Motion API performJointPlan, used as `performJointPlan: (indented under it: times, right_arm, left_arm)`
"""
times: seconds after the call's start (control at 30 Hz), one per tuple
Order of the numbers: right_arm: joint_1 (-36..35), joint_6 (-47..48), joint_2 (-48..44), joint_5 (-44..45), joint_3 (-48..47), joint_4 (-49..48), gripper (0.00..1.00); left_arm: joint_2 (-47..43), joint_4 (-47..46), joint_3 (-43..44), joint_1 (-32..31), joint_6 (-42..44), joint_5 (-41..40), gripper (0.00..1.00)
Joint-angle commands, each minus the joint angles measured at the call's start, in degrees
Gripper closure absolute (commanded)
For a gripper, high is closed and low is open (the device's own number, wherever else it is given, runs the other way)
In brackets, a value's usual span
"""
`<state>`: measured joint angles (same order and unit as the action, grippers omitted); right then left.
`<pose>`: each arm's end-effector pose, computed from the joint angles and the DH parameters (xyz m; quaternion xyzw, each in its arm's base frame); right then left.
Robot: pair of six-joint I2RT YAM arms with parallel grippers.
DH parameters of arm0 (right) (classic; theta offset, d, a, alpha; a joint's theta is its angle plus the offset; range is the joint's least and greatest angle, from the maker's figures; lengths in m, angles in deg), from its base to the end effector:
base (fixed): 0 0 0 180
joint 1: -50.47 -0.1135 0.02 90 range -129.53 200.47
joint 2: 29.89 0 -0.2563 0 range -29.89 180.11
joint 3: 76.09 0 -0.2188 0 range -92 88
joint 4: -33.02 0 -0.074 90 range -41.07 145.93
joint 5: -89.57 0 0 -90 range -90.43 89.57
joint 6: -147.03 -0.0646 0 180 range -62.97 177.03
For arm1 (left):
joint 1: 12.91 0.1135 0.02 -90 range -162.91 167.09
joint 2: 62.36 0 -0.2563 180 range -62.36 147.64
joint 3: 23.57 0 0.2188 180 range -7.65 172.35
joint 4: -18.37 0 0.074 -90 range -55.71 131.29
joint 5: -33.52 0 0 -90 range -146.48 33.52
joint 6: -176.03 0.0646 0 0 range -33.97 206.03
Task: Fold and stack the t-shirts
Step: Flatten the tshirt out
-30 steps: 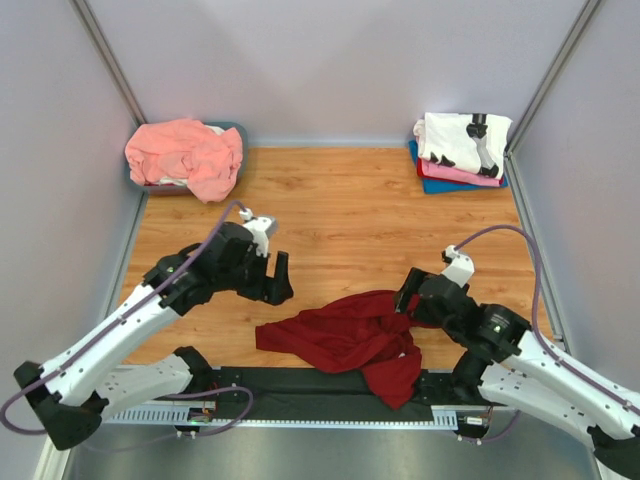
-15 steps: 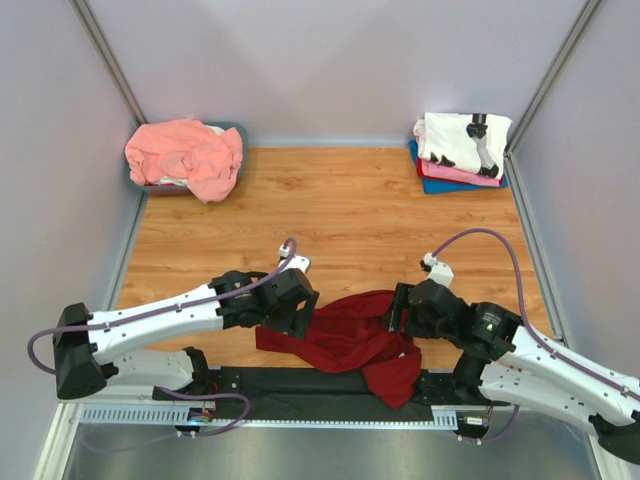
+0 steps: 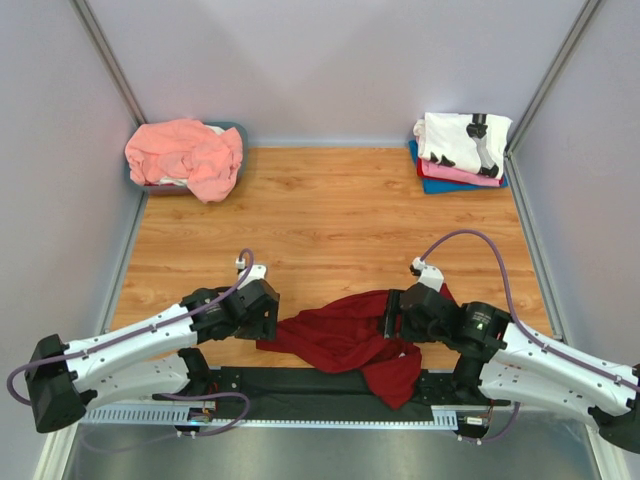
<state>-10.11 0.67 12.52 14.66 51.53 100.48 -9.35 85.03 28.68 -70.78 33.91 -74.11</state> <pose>0.0734 0.0959 0.2092 0.0017 0.9524 0.1706 0.2526 0.0892 -0.1053 0.1901 0.0186 0.9694 -0.0723 0.2341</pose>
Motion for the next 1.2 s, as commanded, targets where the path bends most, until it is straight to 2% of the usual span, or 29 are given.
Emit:
performJointPlan:
  times: [0.0,0.17,0.3,0.67,0.87,0.97,1.1,1.17]
  right_arm:
    - [-0.2,0.8,0.2,0.7,-1.1,-1.6,0.27]
    - [-0.3,0.7,0.2,0.8,-0.4,-1.6,0.27]
    - [-0.3,0.5,0.0,1.5,-0.4,-1.4,0.27]
    - [-0.3,0.8,3.0,1.3,0.0,-2.9,0.27]
    - [-0.2,1.0,3.9,1.2,0.1,-3.6,0.27]
    - [-0.3,1.0,4.3,1.2,0.2,-3.8,0.27]
    - [-0.2,1.0,4.6,1.3,0.3,-3.7,0.27]
    - [-0.2,1.0,4.8,1.4,0.3,-3.8,0.27]
  left_arm:
    - [1.5,-8.1,-1.7,0.6,0.2,1.0,0.21]
    - [4.5,-15.5,-6.2,1.1,0.6,2.6,0.29]
    - [7.1,-17.3,-7.1,1.3,1.2,2.2,0.39]
    - [9.4,-22.7,-7.9,1.4,4.8,2.0,0.41]
    - [9.4,-24.5,-7.5,1.4,6.1,2.2,0.48]
    - [9.7,-24.3,-6.7,1.4,6.8,1.8,0.58]
    - [10.2,-23.0,-5.7,1.4,7.0,1.4,0.88]
    - [10.1,-22.5,-5.3,1.4,7.1,1.3,0.96]
